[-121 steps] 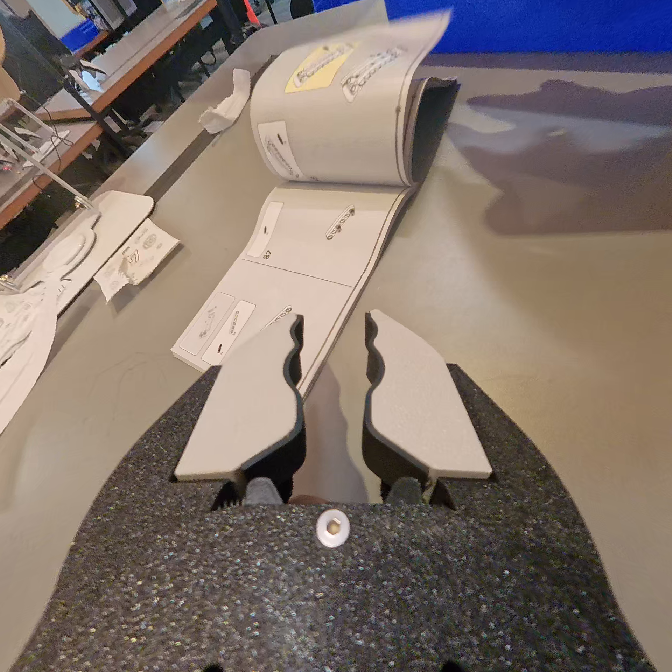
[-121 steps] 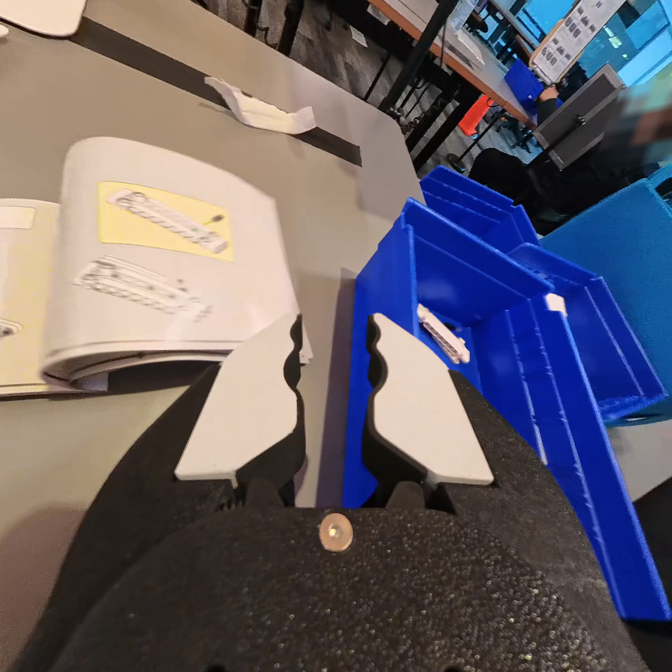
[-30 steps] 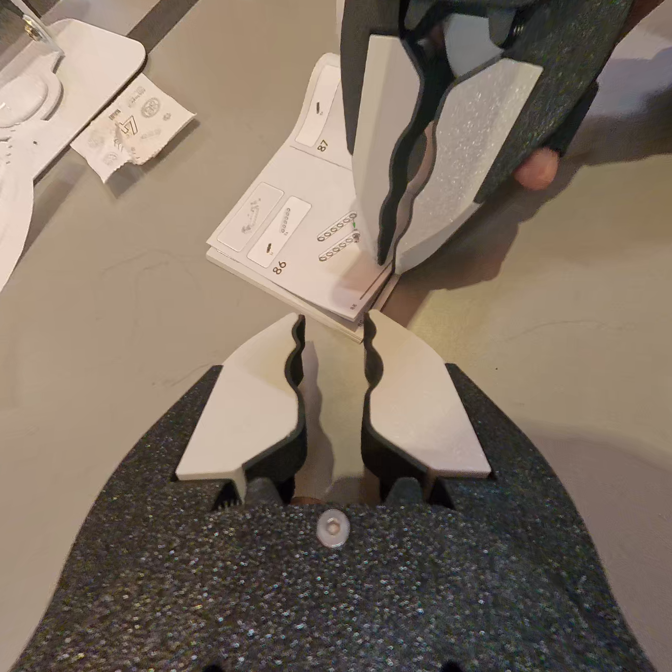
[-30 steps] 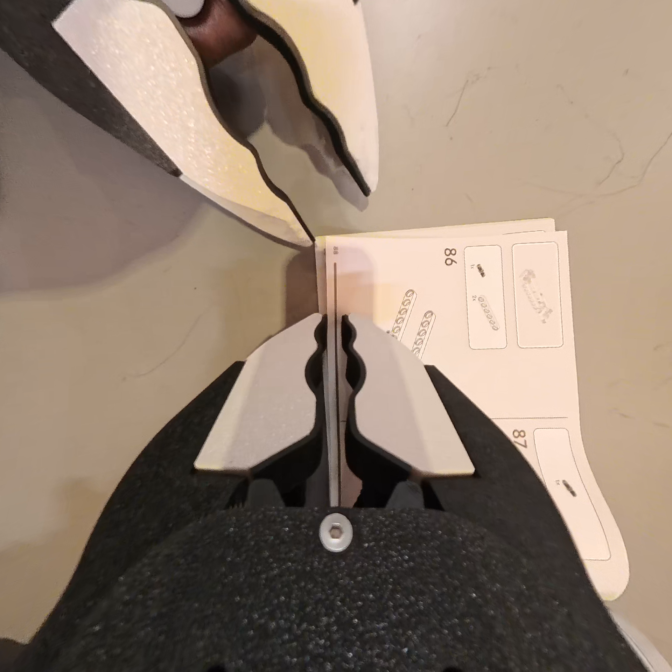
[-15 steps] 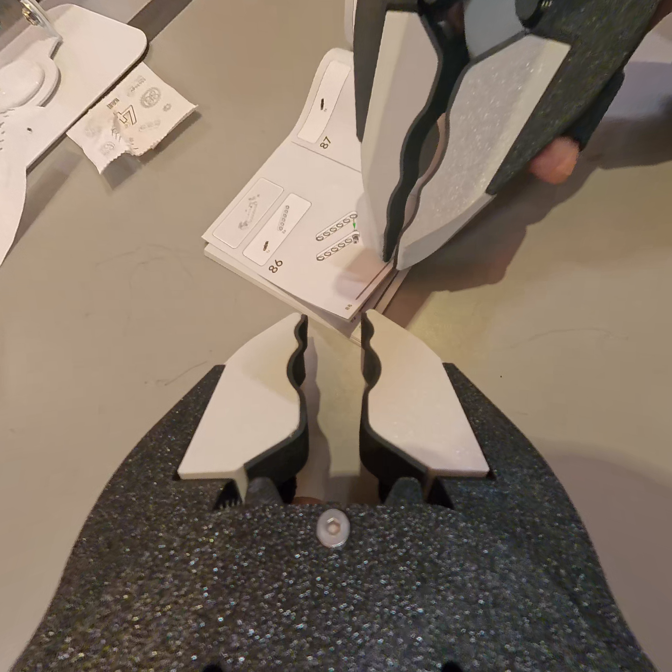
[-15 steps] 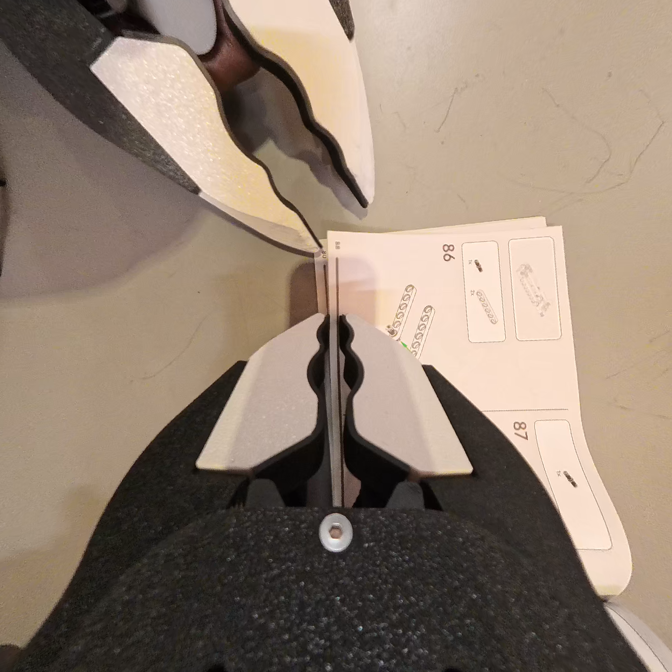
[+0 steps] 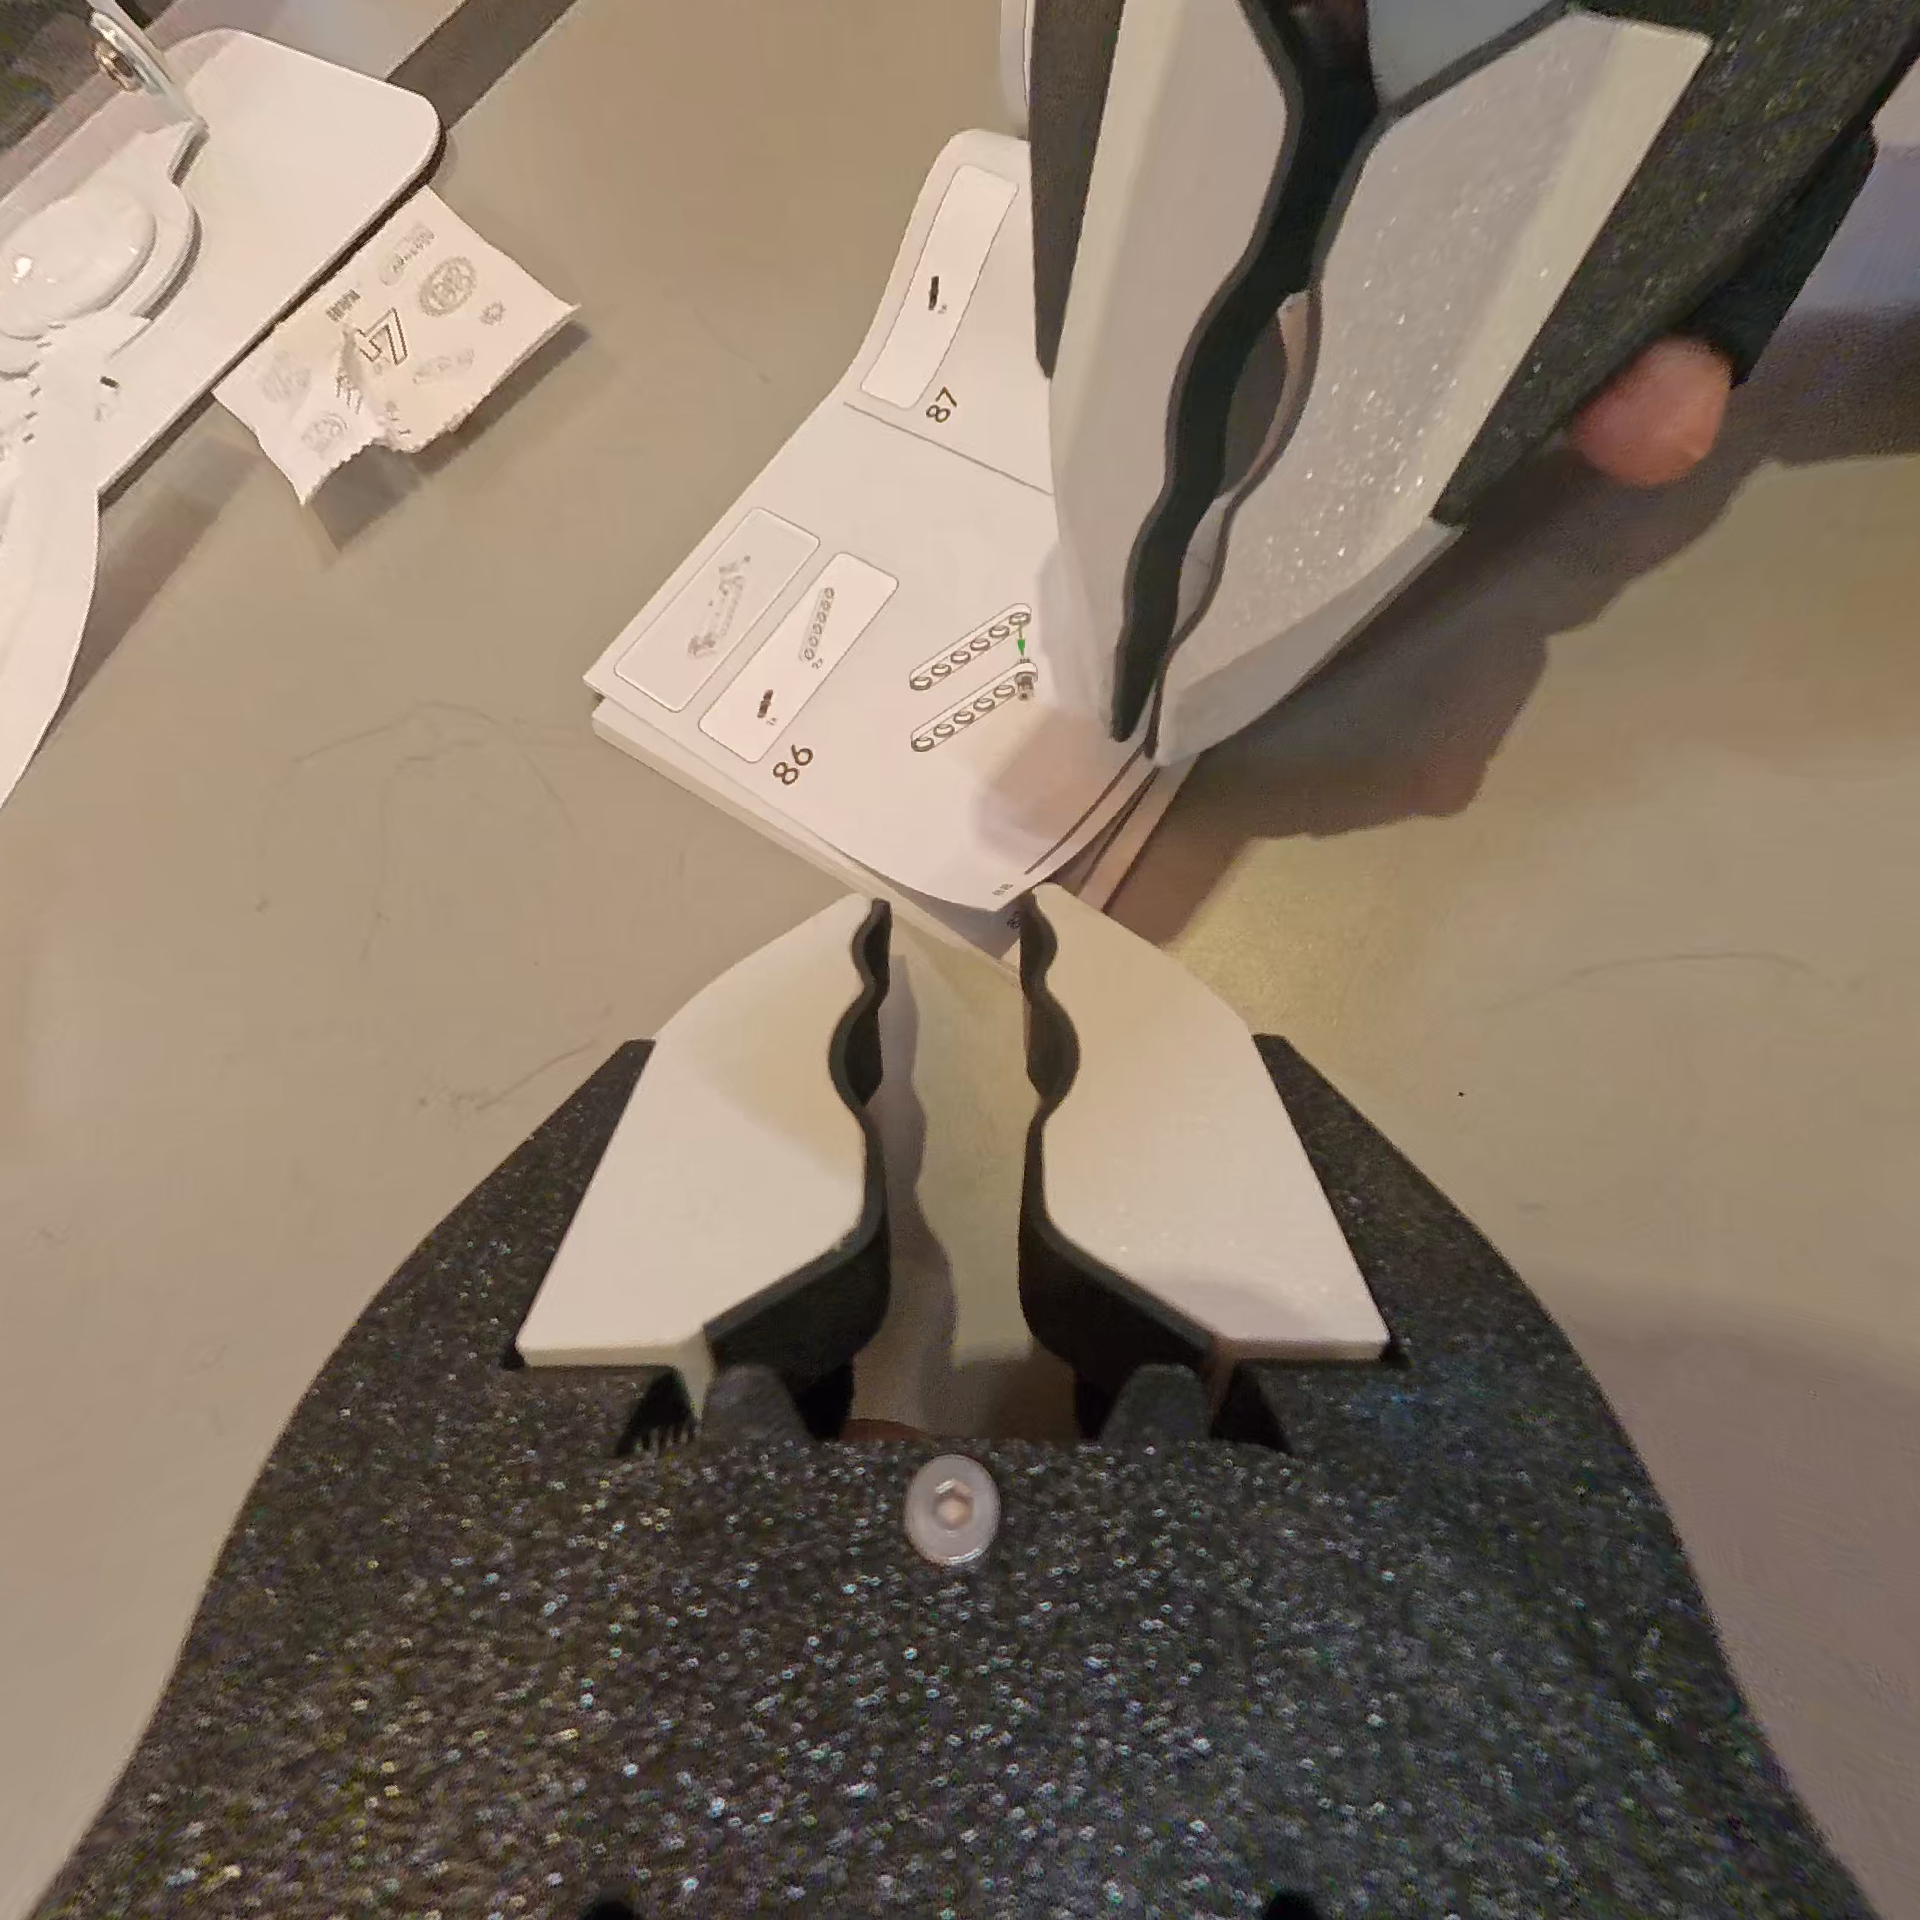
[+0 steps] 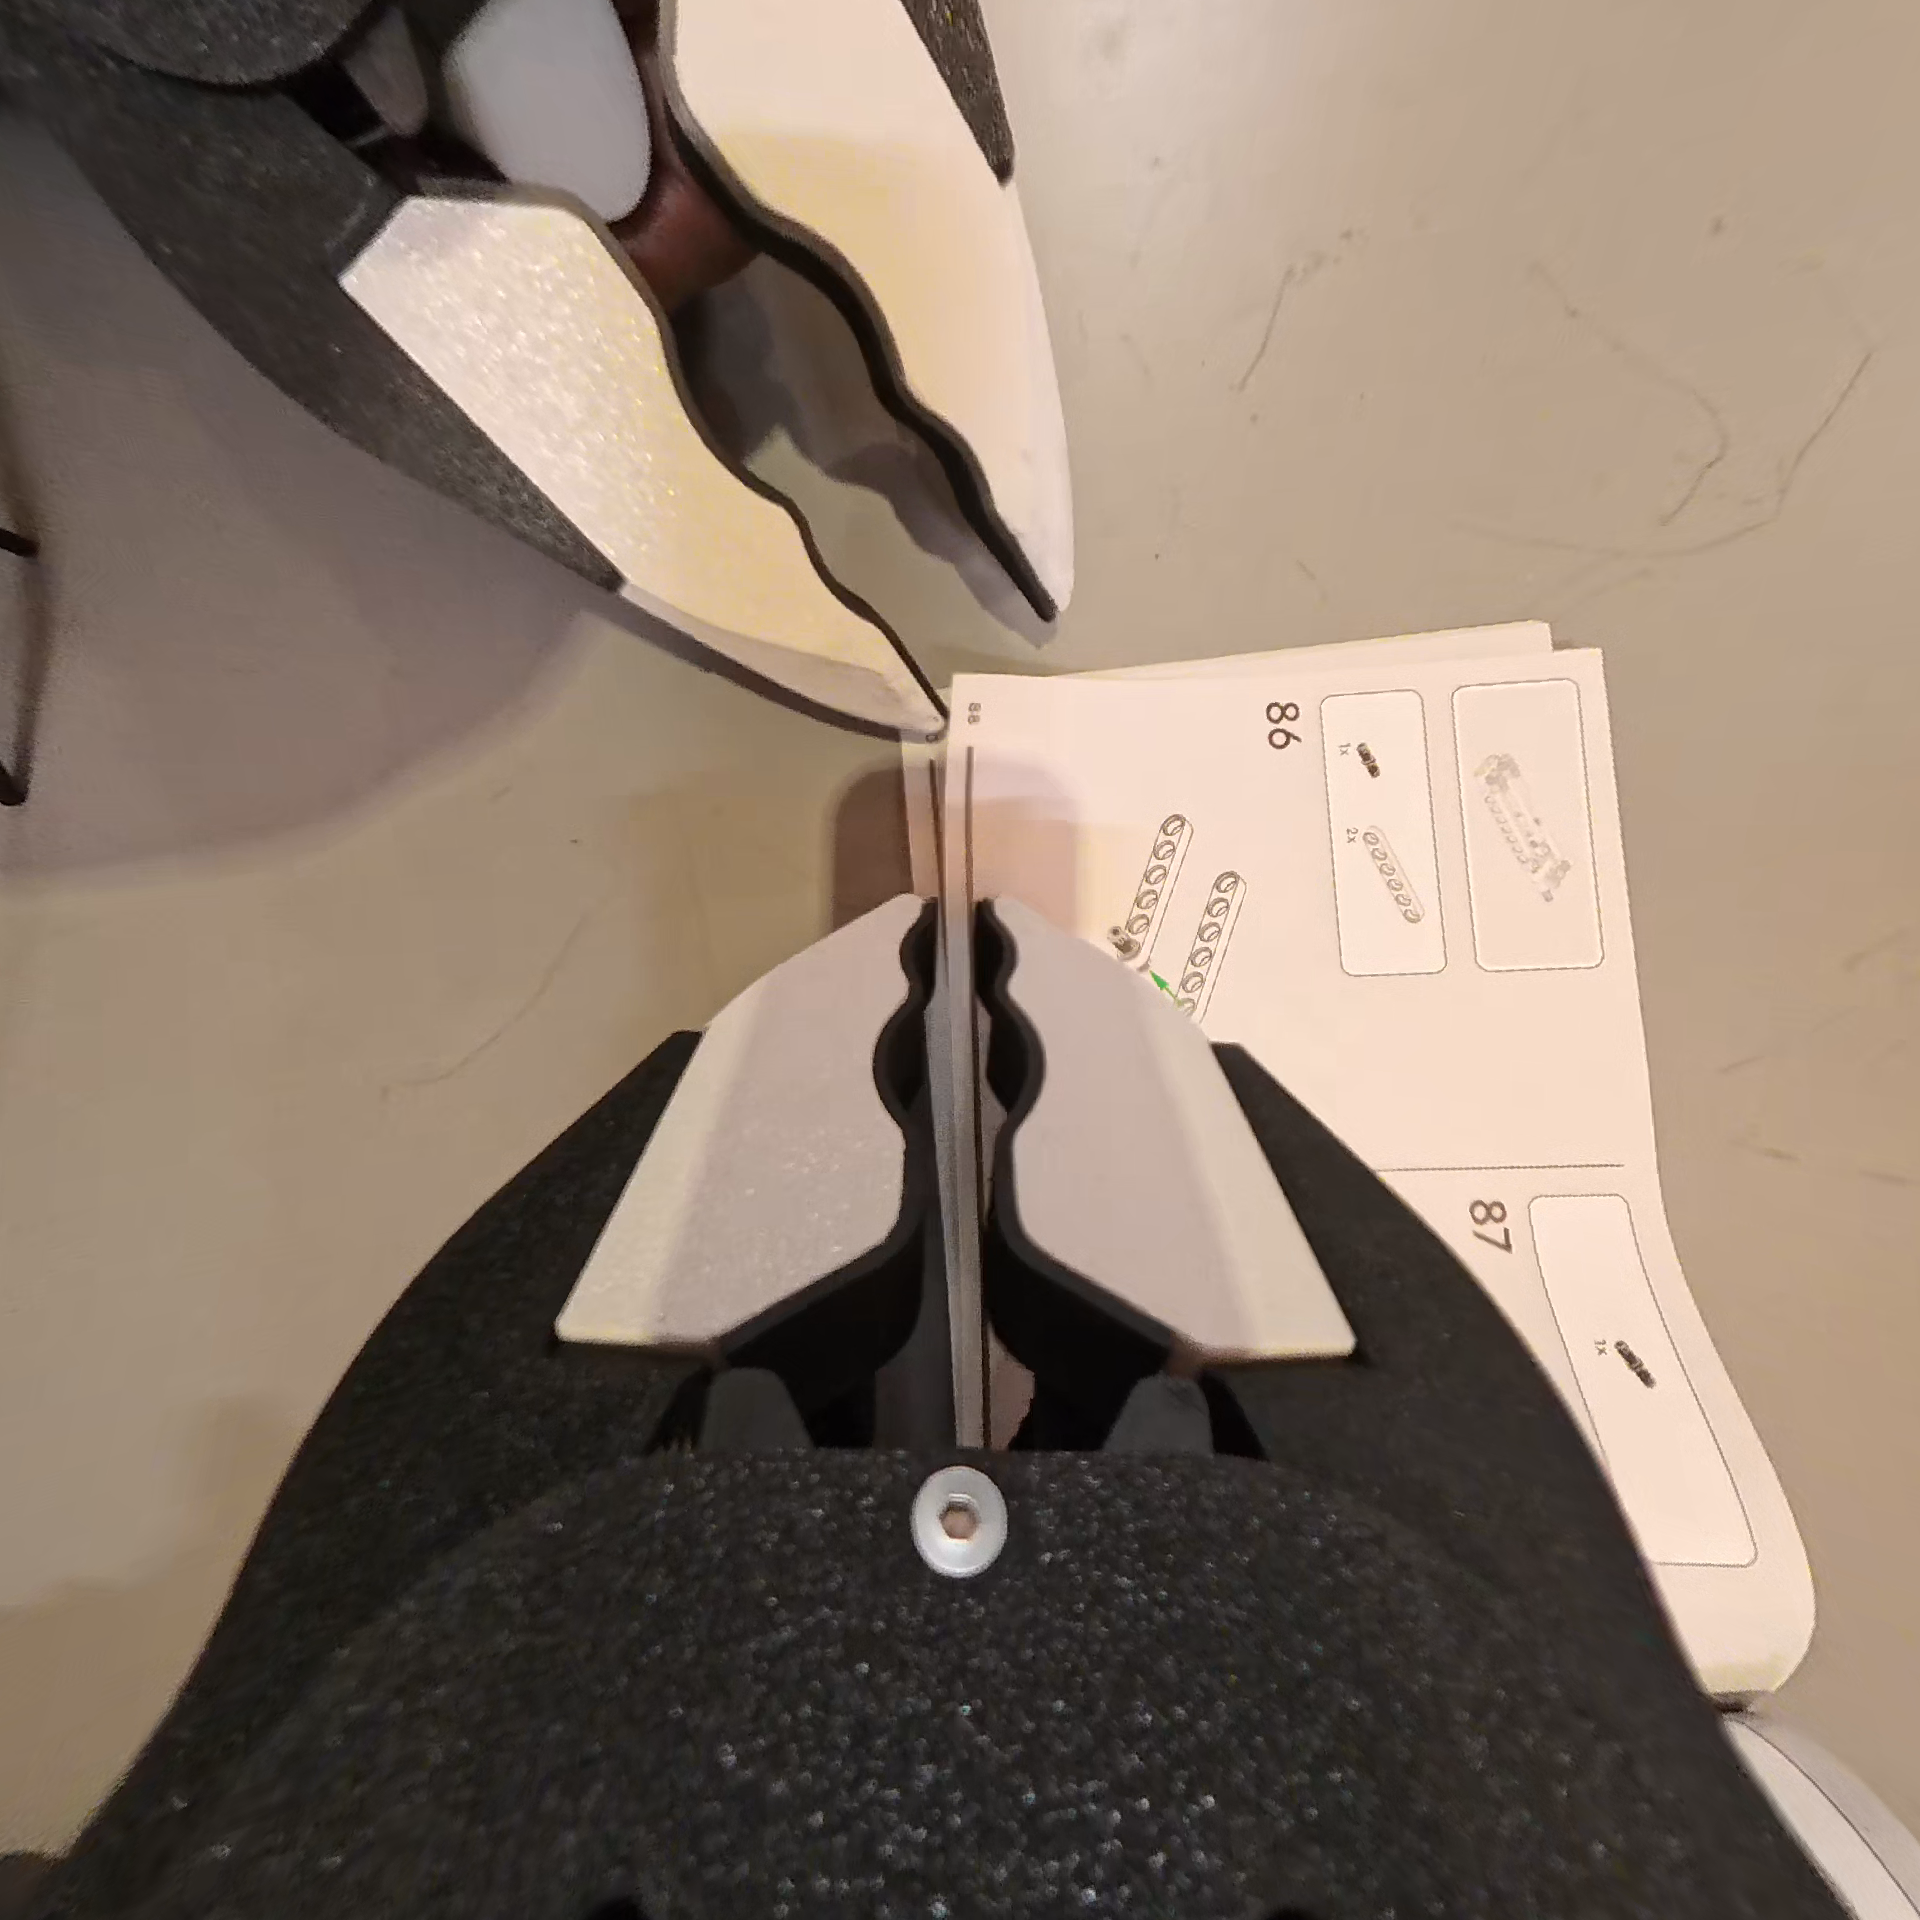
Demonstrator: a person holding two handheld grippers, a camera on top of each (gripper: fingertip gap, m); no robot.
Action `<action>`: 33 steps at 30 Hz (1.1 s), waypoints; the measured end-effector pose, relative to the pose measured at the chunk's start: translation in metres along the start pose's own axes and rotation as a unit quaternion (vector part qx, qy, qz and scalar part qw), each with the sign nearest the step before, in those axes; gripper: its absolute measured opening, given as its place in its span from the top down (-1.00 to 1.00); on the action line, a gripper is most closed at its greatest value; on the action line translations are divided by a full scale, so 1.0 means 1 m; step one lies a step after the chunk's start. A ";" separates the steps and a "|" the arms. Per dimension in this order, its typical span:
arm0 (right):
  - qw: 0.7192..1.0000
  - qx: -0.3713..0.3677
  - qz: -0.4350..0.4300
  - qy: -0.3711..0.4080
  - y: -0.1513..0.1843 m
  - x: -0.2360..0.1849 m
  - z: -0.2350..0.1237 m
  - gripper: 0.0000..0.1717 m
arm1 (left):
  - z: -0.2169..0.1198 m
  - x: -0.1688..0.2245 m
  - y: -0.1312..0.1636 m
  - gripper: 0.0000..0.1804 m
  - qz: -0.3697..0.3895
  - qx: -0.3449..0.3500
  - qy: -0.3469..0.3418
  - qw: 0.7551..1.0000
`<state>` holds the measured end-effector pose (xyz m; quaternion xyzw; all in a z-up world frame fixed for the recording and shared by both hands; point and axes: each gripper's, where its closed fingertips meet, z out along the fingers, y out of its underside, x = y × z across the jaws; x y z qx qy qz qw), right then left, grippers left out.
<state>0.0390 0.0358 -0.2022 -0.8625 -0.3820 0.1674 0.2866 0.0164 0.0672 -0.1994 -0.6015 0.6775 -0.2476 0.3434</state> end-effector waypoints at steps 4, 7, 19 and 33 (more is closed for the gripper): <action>1.000 0.004 -0.016 0.011 -0.004 0.000 0.004 0.84 | 0.000 0.000 -0.002 0.72 -0.001 0.007 -0.002 1.000; 0.999 0.019 -0.018 0.023 -0.011 0.003 0.006 0.84 | 0.001 0.000 -0.003 0.72 -0.003 0.009 -0.002 1.000; 0.999 0.030 -0.013 0.031 -0.017 0.006 0.016 0.82 | 0.002 -0.001 -0.005 0.73 -0.008 0.016 -0.008 1.000; 0.999 0.038 0.004 0.036 -0.017 0.010 0.013 0.83 | 0.002 -0.003 -0.004 0.73 -0.006 0.014 -0.010 1.000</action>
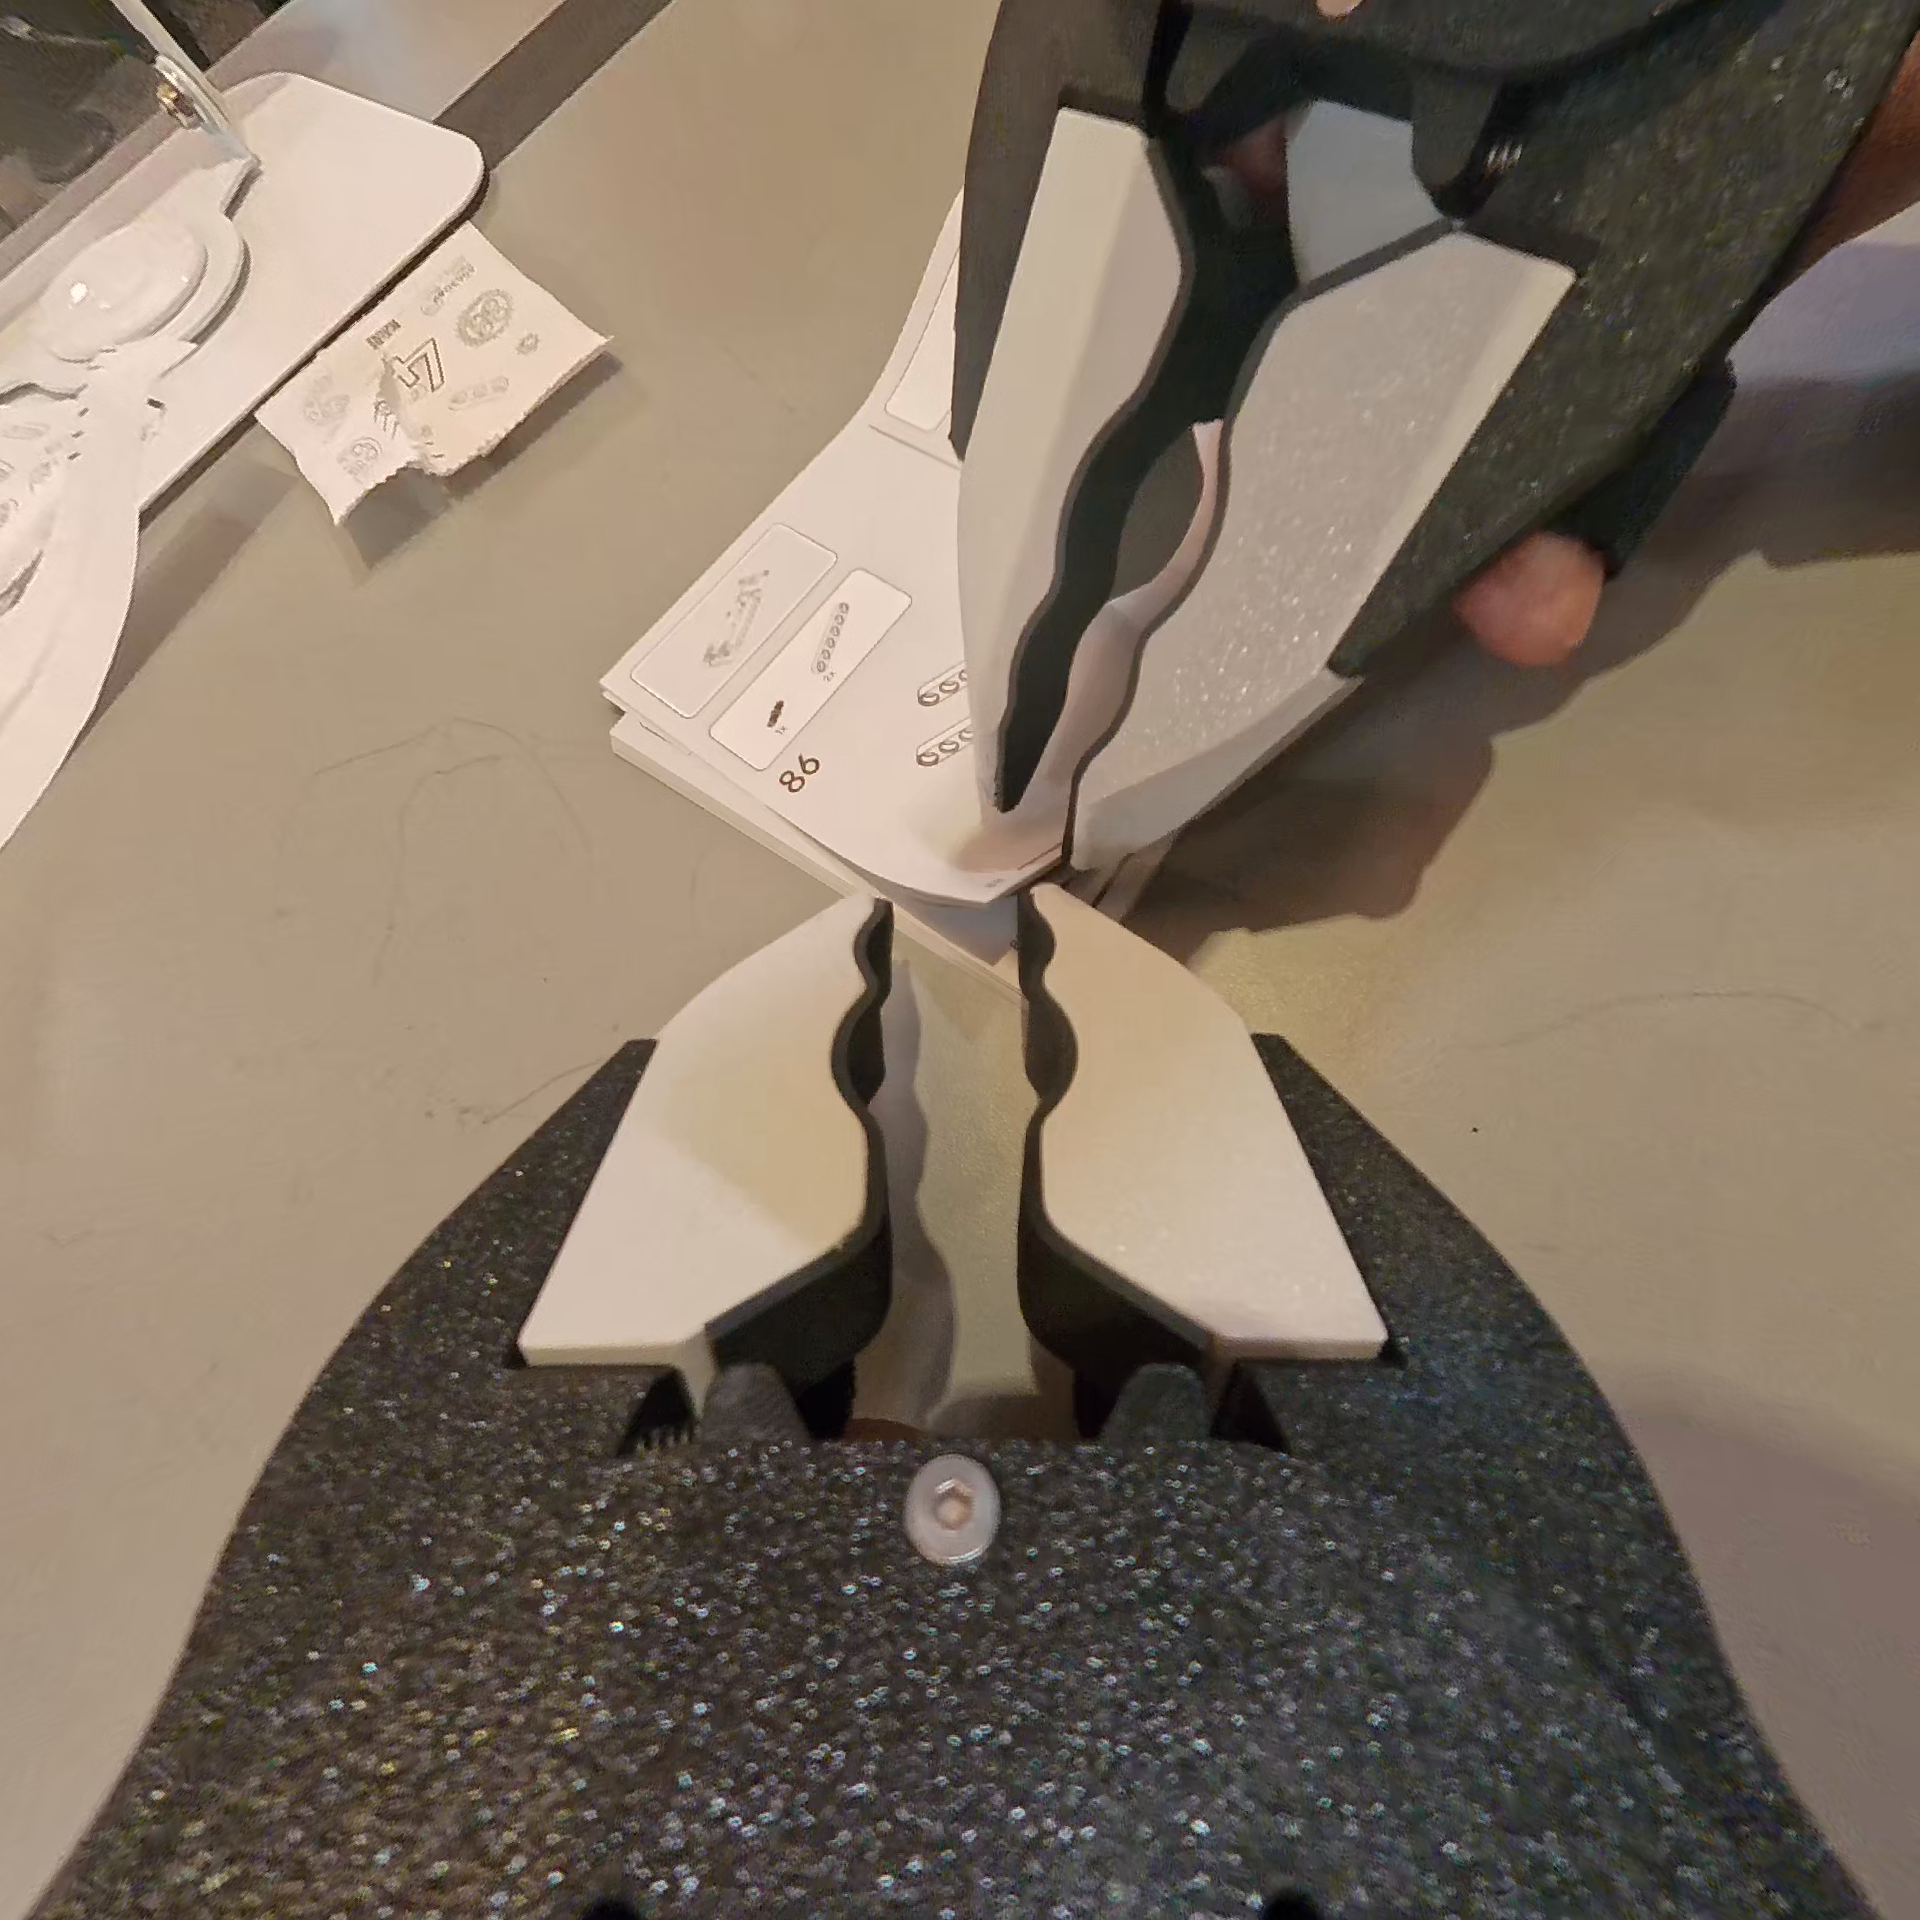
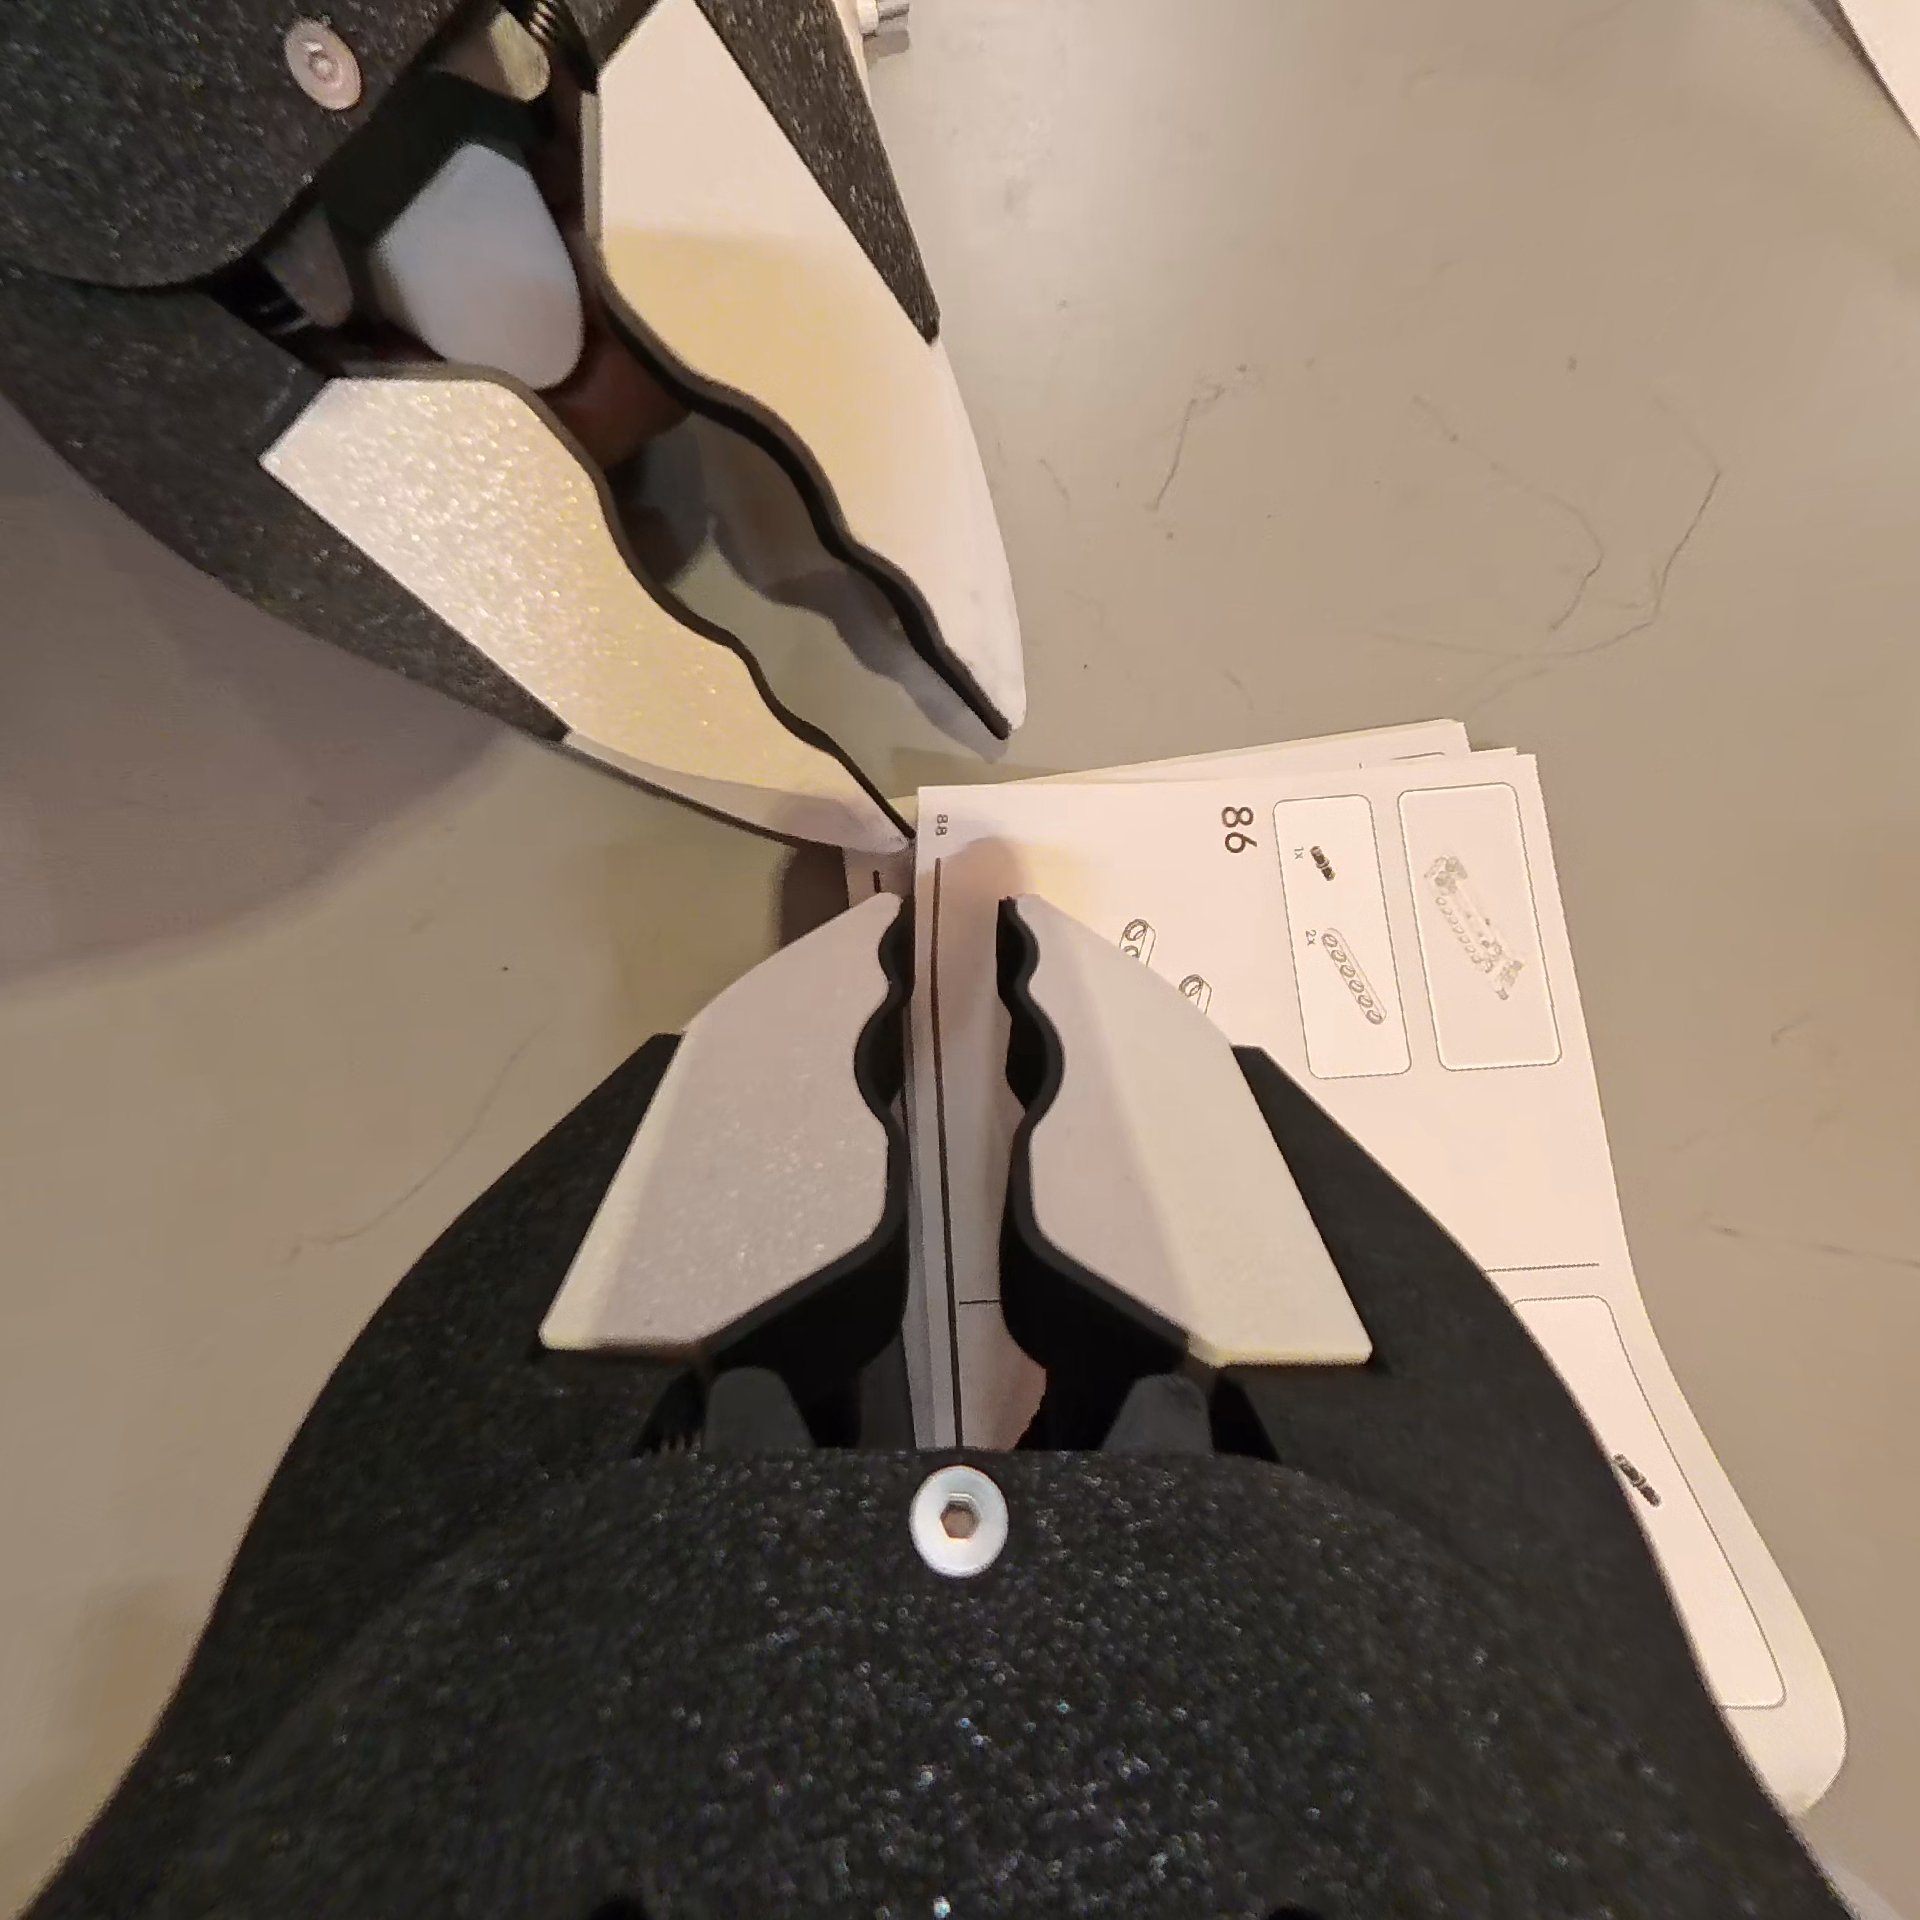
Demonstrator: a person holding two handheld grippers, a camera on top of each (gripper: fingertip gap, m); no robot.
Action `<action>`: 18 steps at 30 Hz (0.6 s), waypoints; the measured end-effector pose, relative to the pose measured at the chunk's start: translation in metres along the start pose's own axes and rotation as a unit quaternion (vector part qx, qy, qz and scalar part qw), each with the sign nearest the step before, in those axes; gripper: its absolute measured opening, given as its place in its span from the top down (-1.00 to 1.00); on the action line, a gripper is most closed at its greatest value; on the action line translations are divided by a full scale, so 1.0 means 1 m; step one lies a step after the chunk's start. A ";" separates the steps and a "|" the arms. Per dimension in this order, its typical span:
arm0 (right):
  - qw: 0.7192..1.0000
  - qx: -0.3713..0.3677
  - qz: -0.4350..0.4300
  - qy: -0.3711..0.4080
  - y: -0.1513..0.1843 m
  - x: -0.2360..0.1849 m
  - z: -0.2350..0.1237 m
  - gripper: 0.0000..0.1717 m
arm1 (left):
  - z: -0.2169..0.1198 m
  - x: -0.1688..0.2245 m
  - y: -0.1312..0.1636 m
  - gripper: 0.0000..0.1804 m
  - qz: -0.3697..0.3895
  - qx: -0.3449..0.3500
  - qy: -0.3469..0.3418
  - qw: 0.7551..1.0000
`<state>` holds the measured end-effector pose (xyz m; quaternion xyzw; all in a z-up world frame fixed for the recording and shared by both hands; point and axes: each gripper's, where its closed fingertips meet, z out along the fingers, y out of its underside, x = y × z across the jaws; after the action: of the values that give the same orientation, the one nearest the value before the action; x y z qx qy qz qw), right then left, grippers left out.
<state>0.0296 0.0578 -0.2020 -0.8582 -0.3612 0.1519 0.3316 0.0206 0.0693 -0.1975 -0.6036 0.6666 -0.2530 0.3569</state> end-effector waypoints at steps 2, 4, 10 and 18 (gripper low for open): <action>1.000 0.001 0.002 0.000 0.000 0.000 -0.001 0.83 | 0.000 0.000 0.000 0.73 0.000 -0.001 0.000 1.000; 1.000 0.002 0.005 0.000 0.000 0.001 -0.001 0.84 | 0.000 -0.001 0.000 0.73 0.000 -0.001 -0.001 1.000; 1.000 0.000 0.011 -0.003 0.002 0.002 -0.001 0.84 | 0.000 -0.001 0.001 0.73 0.001 -0.001 -0.002 1.000; 1.000 0.003 0.018 -0.003 0.002 0.003 -0.002 0.86 | -0.002 -0.001 -0.002 0.73 0.001 0.004 -0.003 1.000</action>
<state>0.0334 0.0579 -0.2015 -0.8632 -0.3465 0.1613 0.3299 0.0203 0.0701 -0.1943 -0.6023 0.6647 -0.2535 0.3621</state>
